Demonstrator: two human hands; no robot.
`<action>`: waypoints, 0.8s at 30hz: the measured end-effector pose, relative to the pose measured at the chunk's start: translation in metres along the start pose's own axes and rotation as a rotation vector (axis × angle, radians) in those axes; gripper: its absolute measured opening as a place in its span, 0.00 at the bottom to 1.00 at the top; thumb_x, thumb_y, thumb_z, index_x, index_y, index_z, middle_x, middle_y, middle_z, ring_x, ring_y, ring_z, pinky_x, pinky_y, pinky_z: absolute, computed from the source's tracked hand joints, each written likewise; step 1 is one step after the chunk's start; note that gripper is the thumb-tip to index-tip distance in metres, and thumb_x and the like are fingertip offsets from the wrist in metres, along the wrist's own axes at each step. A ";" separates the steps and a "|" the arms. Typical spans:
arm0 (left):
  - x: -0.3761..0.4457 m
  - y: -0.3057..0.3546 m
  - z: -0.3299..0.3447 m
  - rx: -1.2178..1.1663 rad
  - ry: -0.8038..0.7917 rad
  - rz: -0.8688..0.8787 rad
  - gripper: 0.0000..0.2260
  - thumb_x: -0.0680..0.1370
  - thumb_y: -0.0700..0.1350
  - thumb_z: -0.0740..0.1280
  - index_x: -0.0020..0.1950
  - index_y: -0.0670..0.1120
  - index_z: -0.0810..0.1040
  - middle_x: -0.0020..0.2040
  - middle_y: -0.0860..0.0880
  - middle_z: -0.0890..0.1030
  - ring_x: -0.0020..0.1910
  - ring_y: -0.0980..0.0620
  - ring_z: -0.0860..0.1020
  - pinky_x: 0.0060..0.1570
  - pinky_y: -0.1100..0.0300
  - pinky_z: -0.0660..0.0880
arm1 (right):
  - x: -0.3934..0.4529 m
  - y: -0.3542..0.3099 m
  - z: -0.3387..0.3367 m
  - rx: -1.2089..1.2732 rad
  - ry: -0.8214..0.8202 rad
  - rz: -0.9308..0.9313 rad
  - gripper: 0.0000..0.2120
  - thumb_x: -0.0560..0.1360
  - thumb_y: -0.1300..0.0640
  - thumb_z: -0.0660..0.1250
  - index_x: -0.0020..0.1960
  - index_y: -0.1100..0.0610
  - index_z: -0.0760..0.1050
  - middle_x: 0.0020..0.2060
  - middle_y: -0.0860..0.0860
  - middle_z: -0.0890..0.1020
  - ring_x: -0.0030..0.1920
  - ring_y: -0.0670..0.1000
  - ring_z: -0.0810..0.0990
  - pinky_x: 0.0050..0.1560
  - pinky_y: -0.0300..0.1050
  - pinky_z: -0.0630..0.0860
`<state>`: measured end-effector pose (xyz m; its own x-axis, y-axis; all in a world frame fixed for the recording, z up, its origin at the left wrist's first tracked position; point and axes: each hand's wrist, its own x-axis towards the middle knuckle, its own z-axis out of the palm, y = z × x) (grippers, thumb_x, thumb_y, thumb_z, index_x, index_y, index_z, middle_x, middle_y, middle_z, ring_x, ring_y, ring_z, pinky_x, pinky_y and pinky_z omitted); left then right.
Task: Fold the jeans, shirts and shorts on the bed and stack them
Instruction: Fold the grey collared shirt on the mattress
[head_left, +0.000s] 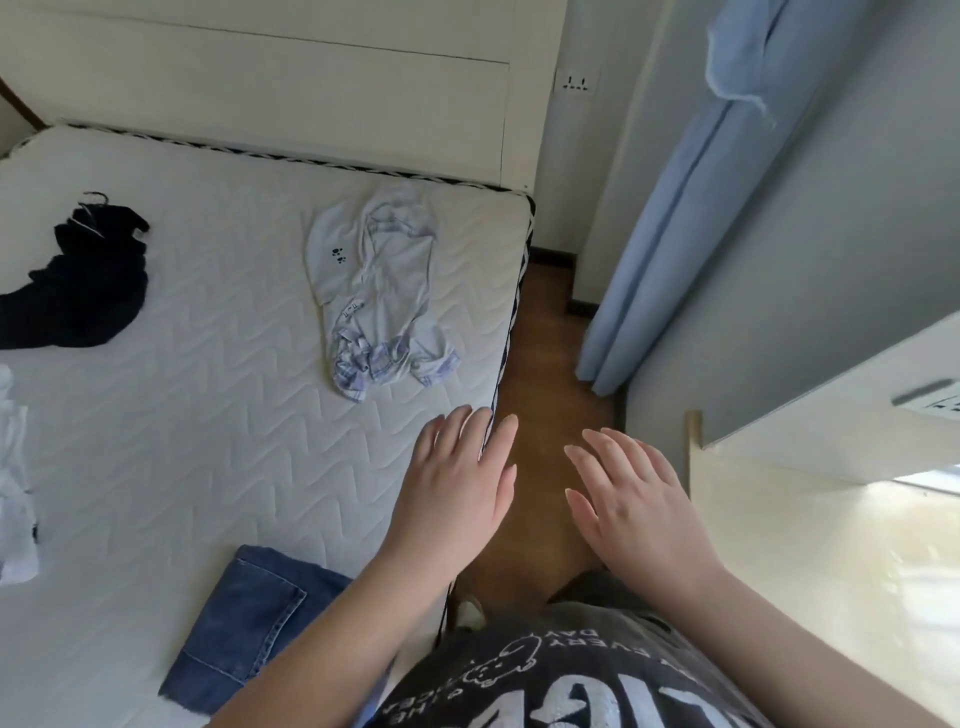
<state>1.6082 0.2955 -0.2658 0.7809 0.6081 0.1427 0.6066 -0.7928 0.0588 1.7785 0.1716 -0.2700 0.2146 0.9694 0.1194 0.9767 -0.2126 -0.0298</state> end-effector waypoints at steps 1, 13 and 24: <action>0.012 -0.002 0.003 0.002 0.015 0.005 0.20 0.79 0.50 0.63 0.69 0.45 0.74 0.63 0.44 0.77 0.63 0.42 0.75 0.63 0.44 0.72 | 0.010 0.008 0.002 0.002 -0.002 0.000 0.18 0.74 0.50 0.71 0.61 0.56 0.79 0.60 0.56 0.80 0.61 0.58 0.79 0.60 0.55 0.75; 0.164 -0.010 0.018 0.048 0.061 -0.129 0.17 0.78 0.50 0.59 0.64 0.47 0.78 0.57 0.47 0.80 0.57 0.44 0.78 0.60 0.45 0.73 | 0.171 0.107 0.008 0.063 -0.101 -0.088 0.19 0.70 0.51 0.76 0.57 0.59 0.81 0.54 0.57 0.83 0.53 0.59 0.83 0.52 0.54 0.80; 0.218 -0.072 0.023 0.058 -0.019 -0.367 0.14 0.77 0.49 0.66 0.61 0.47 0.79 0.55 0.47 0.81 0.54 0.45 0.80 0.54 0.49 0.76 | 0.306 0.106 0.031 0.187 -0.150 -0.236 0.19 0.78 0.50 0.66 0.66 0.57 0.76 0.64 0.56 0.78 0.63 0.58 0.77 0.63 0.55 0.72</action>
<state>1.7376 0.4862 -0.2614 0.5123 0.8524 0.1044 0.8536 -0.5188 0.0467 1.9470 0.4492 -0.2674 -0.0343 0.9994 -0.0025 0.9788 0.0330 -0.2024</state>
